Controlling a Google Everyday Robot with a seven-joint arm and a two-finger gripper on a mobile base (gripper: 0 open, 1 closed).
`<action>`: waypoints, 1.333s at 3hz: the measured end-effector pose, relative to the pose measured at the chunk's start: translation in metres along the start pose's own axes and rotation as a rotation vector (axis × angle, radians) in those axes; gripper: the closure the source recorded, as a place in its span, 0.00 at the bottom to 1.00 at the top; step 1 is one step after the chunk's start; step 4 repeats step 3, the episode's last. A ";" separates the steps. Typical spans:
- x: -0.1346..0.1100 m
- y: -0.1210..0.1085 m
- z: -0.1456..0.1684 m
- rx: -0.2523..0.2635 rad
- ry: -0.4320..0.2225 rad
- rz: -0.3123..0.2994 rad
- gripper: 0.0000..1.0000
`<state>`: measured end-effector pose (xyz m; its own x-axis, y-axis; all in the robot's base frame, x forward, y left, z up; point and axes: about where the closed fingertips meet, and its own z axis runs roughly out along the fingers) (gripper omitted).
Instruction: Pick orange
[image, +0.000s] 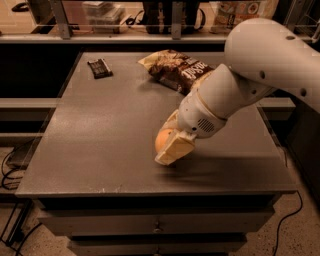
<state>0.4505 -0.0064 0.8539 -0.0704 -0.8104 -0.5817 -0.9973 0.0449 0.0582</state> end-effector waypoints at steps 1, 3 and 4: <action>-0.007 -0.016 -0.042 0.080 -0.048 0.005 0.88; -0.023 -0.030 -0.103 0.219 -0.204 -0.027 1.00; -0.023 -0.030 -0.103 0.219 -0.204 -0.027 1.00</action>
Offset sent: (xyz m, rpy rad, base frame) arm 0.0616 -0.0935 0.1701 0.3944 -0.3970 -0.2289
